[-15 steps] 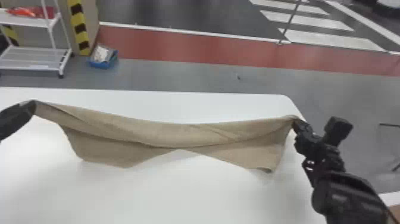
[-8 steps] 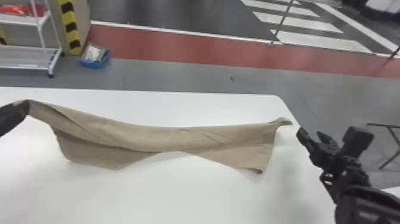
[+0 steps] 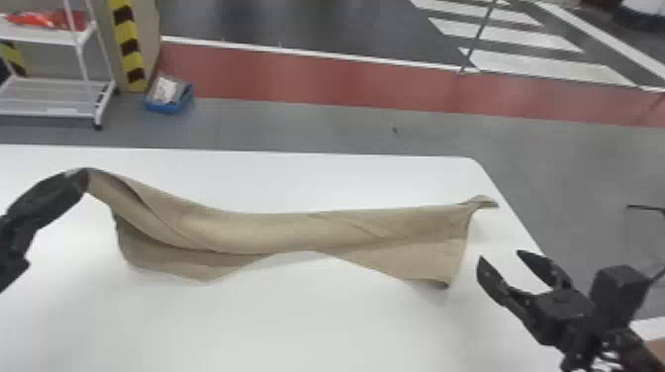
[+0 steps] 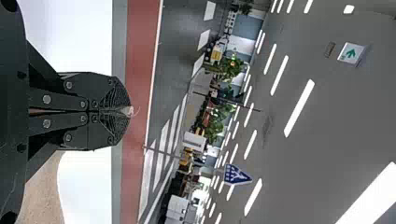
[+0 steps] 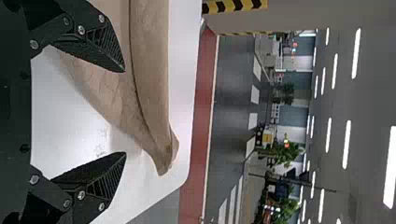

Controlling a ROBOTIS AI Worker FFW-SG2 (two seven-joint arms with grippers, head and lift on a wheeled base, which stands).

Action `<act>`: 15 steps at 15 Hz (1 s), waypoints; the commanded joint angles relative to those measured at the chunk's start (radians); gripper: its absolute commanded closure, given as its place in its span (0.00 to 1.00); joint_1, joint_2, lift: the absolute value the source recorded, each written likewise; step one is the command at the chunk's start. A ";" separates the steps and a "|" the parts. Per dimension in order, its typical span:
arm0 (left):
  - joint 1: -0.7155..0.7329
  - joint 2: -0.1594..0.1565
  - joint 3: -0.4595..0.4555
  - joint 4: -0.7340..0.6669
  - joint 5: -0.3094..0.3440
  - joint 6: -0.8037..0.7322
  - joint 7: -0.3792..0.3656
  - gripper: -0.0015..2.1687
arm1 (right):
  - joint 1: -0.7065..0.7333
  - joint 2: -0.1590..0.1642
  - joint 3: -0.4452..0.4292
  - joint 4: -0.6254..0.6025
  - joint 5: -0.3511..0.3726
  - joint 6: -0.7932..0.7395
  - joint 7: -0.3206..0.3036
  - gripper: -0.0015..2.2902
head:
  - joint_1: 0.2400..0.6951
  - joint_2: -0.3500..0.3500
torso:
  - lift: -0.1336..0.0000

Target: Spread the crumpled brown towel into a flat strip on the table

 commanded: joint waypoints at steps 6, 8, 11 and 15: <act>-0.006 -0.005 -0.015 0.010 0.000 -0.002 0.000 0.83 | 0.052 0.012 0.043 0.101 0.205 -0.306 0.072 0.19 | 1.00 0.24 | 0.07; -0.013 -0.006 -0.021 0.021 -0.002 -0.002 -0.002 0.83 | 0.041 0.008 0.060 0.154 0.255 -0.361 0.072 0.19 | 1.00 0.24 | 0.07; -0.011 0.001 -0.020 0.022 -0.002 -0.002 -0.003 0.83 | 0.012 0.009 0.085 0.236 0.311 -0.416 0.052 0.19 | 1.00 0.25 | 0.07; -0.006 0.001 -0.020 0.027 -0.003 -0.008 -0.008 0.83 | -0.002 0.009 0.115 0.264 0.367 -0.431 0.024 0.19 | 1.00 0.27 | 0.07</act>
